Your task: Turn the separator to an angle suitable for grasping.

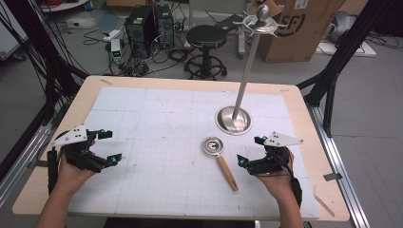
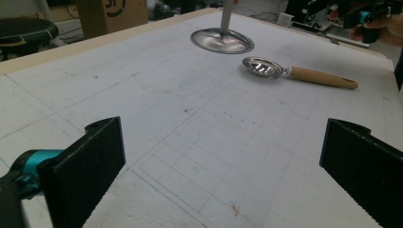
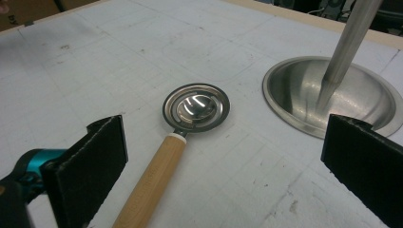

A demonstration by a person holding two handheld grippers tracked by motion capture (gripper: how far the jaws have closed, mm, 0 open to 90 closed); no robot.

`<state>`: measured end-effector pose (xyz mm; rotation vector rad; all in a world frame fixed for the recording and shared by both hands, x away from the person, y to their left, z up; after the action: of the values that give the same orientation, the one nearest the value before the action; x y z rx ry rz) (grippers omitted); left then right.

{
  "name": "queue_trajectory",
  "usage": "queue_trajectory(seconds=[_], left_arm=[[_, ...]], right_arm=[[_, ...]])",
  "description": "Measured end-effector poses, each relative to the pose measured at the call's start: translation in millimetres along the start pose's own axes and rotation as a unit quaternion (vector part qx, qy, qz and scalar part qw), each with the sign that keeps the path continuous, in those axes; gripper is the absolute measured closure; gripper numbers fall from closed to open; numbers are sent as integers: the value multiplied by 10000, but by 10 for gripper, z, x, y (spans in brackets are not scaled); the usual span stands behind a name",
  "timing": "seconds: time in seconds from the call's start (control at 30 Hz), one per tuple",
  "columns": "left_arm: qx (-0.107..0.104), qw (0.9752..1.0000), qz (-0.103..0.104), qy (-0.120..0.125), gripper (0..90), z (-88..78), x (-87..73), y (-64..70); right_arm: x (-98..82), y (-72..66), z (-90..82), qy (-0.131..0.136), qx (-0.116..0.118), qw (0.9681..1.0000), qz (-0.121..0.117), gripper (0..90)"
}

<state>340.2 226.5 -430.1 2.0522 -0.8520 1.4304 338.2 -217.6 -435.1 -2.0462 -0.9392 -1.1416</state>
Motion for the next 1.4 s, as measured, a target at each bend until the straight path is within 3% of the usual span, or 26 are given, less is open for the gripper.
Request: queue_trajectory(seconds=[0.53,0.8,0.97,1.23,1.3,1.4], left_arm=[[-40,10000,38,-46,18,26,-16,8],[-73,9999,72,-30,18,36,-4,28],[-57,10000,71,-31,18,33,-5,18],[-70,9999,119,-84,18,51,-19,29],[-74,9999,107,-79,18,49,-18,28],[-74,9999,101,-80,18,49,-19,24]], right_arm=[[-30,-95,-18,-219,-94,9997,17,0],[-90,-170,97,-549,-69,9985,-12,9],[-165,-238,203,-971,-39,9952,-138,37],[-245,-309,321,-1299,77,9914,-127,61],[-273,-314,356,-1375,100,9904,-126,125],[-321,-330,405,-1523,151,9882,-102,151]])
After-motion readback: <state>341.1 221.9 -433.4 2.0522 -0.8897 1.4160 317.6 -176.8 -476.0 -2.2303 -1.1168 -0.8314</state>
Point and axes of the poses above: each handheld gripper's, and its own axes: z roughly forward along the jaws, x roughly out of its top, y roughly to its right, the point moved 8 cm from there along z, roughly forward along the jaws, and after that the axes turned 11 degrees about x, right-handed, at the moved point
